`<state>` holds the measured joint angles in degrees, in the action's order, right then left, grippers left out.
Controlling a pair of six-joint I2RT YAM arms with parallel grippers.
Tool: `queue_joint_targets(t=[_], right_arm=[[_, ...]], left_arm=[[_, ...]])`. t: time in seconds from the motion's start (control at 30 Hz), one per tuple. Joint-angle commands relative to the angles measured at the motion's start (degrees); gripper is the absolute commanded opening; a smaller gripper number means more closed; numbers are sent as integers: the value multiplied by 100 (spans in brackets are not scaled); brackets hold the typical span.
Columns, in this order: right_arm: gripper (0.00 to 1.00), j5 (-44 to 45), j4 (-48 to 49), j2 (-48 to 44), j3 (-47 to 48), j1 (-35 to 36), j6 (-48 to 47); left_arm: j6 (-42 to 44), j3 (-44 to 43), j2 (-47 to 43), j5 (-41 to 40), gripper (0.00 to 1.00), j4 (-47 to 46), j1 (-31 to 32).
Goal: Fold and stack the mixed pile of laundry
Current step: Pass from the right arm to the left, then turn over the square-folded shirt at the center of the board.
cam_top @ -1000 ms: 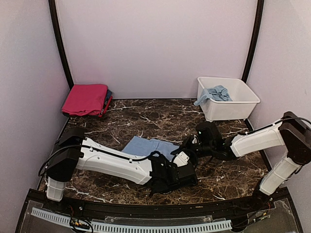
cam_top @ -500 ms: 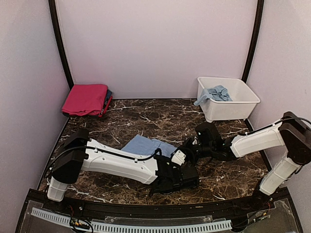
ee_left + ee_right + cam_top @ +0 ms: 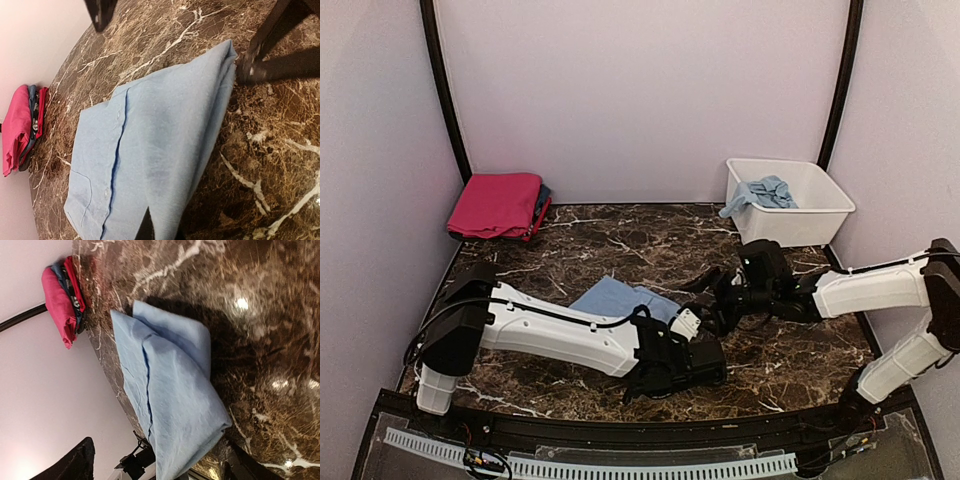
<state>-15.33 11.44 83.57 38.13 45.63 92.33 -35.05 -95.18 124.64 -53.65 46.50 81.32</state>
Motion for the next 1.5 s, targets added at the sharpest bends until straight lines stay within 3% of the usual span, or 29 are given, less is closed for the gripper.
queue_joint_targets(t=[0.0, 0.1, 0.33, 0.57, 0.8, 0.9, 0.97, 1.1, 1.17, 1.3, 1.47], right_arm=[[87, 345, -703, -509, 31, -496, -670], [98, 464, -1109, -892, 17, -1002, -1193], [99, 234, -1845, -1546, -30, -2070, -2549], [98, 161, -2406, -2236, -27, -3066, -3908], [99, -32, -3303, -2816, 205, -4447, -5091], [98, -67, -3579, -3120, 309, -5109, -5327], [99, -120, -3767, -3229, 413, -5386, -5479], [99, -364, -3866, -3230, 480, -5598, -5630], [99, -541, -3777, -3193, 424, -5604, -5645], [99, -836, -3613, -3092, 324, -5606, -5723], [98, -1097, -3484, -3112, 268, -5609, -5787]], left_arm=[[264, 192, -857, 428, 0, -190, -127], [461, 217, -1229, 775, 0, -385, -239], [974, -389, -1462, 1599, 0, -339, -427], [1354, -1842, -1184, 2653, 0, -175, -459], [1340, -4042, -485, 3998, 0, 47, -473], [927, -4093, -498, 4785, 0, -313, -718], [528, -3621, -663, 5144, 0, -799, -942], [-279, -738, -1516, 6070, 0, -2915, -1609], [-585, 265, -1884, 6304, 0, -3719, -1990], [-873, 1779, -2417, 6656, 0, -4935, -2686], [-974, 2892, -2759, 6783, 1, -5666, -3368]])
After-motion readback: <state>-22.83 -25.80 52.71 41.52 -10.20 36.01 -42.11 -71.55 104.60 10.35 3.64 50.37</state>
